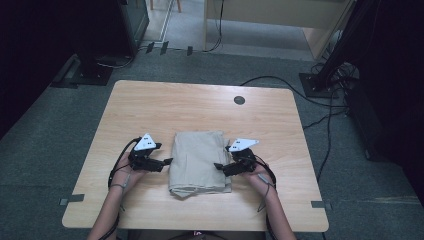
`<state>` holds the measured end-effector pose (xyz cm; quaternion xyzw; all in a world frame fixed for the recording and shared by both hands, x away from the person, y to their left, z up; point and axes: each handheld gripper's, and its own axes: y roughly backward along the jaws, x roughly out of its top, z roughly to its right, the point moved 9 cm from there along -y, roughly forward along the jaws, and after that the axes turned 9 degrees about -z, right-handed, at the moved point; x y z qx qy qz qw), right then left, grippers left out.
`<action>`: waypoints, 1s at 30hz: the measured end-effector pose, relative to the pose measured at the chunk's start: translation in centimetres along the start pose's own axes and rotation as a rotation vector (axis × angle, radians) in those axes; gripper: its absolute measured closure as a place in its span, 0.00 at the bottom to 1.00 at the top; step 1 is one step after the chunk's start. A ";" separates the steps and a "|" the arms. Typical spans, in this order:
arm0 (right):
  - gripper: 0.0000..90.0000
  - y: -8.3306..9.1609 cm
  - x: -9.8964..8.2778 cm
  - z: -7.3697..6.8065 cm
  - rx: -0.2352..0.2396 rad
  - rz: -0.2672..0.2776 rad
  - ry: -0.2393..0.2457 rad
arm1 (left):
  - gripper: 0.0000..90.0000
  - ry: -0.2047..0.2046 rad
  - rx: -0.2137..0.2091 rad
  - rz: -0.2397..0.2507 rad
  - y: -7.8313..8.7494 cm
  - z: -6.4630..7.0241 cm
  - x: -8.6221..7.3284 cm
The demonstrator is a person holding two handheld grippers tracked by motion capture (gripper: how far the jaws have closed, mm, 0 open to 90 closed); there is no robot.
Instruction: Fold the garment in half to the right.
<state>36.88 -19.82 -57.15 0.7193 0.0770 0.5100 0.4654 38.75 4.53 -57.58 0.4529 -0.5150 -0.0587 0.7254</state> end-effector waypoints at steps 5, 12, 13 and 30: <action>0.19 0.2 -0.1 0.2 -0.003 -0.003 -0.001 | 0.24 -0.007 0.008 0.000 0.2 -0.2 0.0; 0.19 0.5 -0.3 0.5 -0.009 -0.005 -0.008 | 0.24 0.000 0.001 0.002 0.3 -0.2 0.0; 0.19 0.5 -0.4 0.5 -0.009 -0.005 -0.008 | 0.24 0.000 0.001 0.002 0.4 -0.2 0.0; 0.19 1.0 -0.9 1.4 -0.023 -0.009 -0.022 | 0.24 0.005 -0.008 0.003 0.6 -0.3 -0.1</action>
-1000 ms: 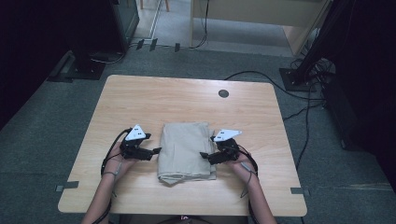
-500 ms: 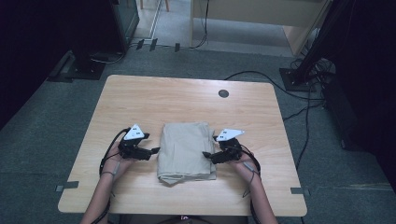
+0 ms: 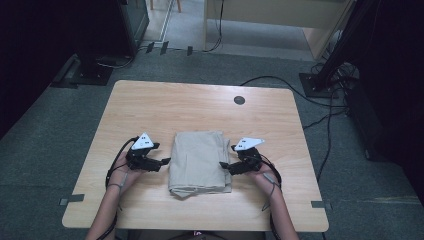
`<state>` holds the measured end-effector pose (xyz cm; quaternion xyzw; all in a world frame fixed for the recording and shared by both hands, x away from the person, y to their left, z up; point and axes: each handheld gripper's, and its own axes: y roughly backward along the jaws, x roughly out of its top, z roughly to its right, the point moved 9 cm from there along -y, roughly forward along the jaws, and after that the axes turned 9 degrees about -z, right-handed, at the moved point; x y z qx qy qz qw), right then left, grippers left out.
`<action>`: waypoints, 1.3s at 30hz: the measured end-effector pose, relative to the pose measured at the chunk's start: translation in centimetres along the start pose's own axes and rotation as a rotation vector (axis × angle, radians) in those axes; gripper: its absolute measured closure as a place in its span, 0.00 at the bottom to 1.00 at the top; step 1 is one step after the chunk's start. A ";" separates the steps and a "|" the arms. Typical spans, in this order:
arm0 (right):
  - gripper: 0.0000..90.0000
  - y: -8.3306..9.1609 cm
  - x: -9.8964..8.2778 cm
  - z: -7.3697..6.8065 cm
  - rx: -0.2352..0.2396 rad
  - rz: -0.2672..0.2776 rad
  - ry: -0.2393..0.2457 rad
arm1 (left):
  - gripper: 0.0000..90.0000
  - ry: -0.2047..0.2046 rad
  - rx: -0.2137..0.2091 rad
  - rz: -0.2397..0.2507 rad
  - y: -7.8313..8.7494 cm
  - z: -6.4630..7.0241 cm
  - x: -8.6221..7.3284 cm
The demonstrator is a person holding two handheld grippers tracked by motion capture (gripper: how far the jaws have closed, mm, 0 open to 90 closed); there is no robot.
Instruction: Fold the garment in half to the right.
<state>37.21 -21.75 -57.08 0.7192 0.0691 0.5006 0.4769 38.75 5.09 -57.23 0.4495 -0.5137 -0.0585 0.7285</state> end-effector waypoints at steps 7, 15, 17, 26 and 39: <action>0.19 0.3 -0.2 0.4 -0.008 -0.002 -0.005 | 0.24 0.003 0.004 -0.001 0.1 -0.2 -0.1; 0.19 0.4 -0.5 0.7 -0.014 -0.010 -0.008 | 0.24 0.005 0.004 -0.008 0.0 -0.2 -0.2; 0.19 0.4 -0.6 0.8 -0.015 -0.011 -0.009 | 0.24 0.007 0.005 -0.008 0.1 -0.3 -0.2; 0.19 0.7 -0.9 1.2 -0.022 -0.014 -0.023 | 0.24 0.019 0.007 -0.010 0.1 -0.6 -0.4; 0.19 1.0 -1.4 1.8 -0.029 -0.026 -0.031 | 0.24 0.029 0.019 -0.016 0.2 -1.0 -0.7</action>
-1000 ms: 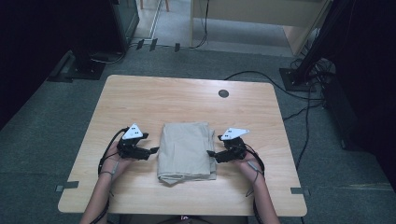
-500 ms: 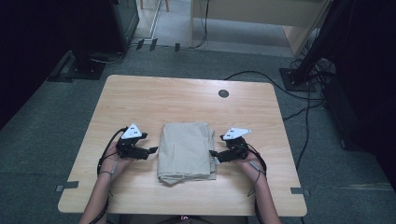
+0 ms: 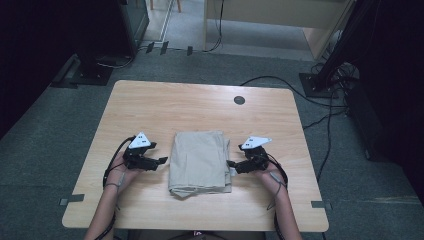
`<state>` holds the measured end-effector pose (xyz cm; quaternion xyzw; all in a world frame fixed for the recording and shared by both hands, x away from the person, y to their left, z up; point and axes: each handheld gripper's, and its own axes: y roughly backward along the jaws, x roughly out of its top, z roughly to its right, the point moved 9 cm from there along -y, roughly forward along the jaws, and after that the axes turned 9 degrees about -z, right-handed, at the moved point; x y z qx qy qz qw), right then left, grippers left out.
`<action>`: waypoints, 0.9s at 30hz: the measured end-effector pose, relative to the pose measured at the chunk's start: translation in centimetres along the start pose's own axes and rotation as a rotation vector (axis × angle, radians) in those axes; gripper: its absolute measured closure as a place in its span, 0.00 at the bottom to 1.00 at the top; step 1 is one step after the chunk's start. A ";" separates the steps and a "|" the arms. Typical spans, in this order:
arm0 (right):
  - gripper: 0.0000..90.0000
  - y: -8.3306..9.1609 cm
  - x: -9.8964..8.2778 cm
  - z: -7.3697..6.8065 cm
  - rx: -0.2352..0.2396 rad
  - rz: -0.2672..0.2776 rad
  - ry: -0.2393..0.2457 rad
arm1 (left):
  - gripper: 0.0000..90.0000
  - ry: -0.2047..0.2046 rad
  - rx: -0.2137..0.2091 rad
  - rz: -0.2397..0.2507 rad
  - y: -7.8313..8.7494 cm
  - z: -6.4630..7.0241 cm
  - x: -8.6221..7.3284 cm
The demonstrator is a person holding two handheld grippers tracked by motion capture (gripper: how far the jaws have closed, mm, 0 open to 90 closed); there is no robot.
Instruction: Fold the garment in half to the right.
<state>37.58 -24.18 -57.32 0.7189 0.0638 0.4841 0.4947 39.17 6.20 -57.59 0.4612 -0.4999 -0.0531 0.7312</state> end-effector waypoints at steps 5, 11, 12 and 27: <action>0.19 0.2 -0.2 0.3 -0.001 -0.002 -0.005 | 0.24 0.005 0.001 -0.002 0.0 -0.1 -0.1; 0.19 0.5 -0.4 0.7 -0.008 0.000 -0.017 | 0.24 0.015 0.008 -0.008 0.0 -0.4 -0.2; 0.19 0.5 -0.4 0.7 -0.008 0.001 -0.018 | 0.24 0.018 0.009 -0.007 0.0 -0.4 -0.2; 0.19 0.9 -1.0 1.6 -0.026 -0.001 -0.037 | 0.24 0.028 0.023 -0.015 0.2 -0.9 -0.5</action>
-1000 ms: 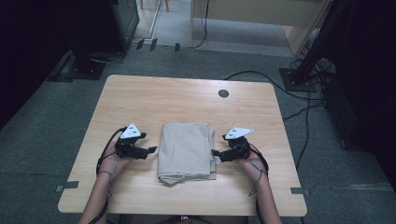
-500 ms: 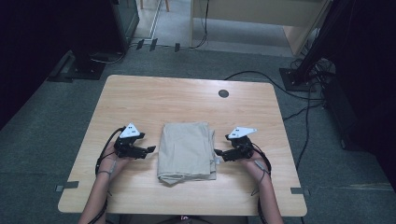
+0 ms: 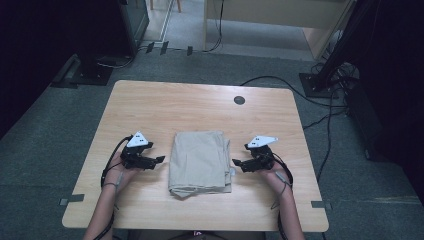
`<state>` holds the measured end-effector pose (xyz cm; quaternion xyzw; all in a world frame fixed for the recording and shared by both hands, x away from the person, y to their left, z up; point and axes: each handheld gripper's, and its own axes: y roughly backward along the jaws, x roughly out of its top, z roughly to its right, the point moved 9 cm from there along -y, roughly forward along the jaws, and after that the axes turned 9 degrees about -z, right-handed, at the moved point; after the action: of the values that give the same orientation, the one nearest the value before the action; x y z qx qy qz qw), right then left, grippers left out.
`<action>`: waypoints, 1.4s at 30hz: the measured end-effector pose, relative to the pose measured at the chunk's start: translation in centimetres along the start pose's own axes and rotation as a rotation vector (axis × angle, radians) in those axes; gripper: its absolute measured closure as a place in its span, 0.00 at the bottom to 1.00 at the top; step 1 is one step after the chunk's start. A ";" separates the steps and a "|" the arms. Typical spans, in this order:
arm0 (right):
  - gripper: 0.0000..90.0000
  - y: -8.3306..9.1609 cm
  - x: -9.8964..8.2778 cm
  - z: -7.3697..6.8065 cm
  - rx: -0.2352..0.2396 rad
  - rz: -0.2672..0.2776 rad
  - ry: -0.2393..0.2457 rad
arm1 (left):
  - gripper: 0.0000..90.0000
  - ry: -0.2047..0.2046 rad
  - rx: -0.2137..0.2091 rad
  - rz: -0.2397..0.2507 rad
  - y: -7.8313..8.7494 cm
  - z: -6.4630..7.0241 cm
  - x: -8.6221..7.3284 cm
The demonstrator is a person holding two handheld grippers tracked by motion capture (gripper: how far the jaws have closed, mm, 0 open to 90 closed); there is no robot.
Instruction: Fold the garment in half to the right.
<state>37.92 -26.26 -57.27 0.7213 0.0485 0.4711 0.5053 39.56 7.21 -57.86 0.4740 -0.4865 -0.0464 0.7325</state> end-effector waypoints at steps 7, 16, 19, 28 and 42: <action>0.19 0.3 -0.3 0.5 -0.011 0.001 -0.008 | 0.24 0.003 0.009 0.003 0.2 -0.3 -0.1; 0.19 0.5 -0.6 1.0 -0.017 0.006 -0.019 | 0.24 0.000 0.020 0.000 0.1 -0.4 -0.2; 0.19 0.5 -0.7 1.2 -0.024 0.000 -0.023 | 0.24 0.003 0.022 0.000 0.2 -0.5 -0.2; 0.19 0.7 -1.1 1.5 -0.029 -0.005 -0.029 | 0.24 0.007 0.031 0.003 0.4 -0.8 -0.3; 0.19 1.1 -1.7 2.0 -0.040 -0.019 -0.030 | 0.24 0.020 0.041 0.005 0.6 -1.3 -0.5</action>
<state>38.04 -29.09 -57.59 0.7175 0.0384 0.4565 0.5248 40.01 8.61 -57.82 0.4879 -0.4814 -0.0299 0.7275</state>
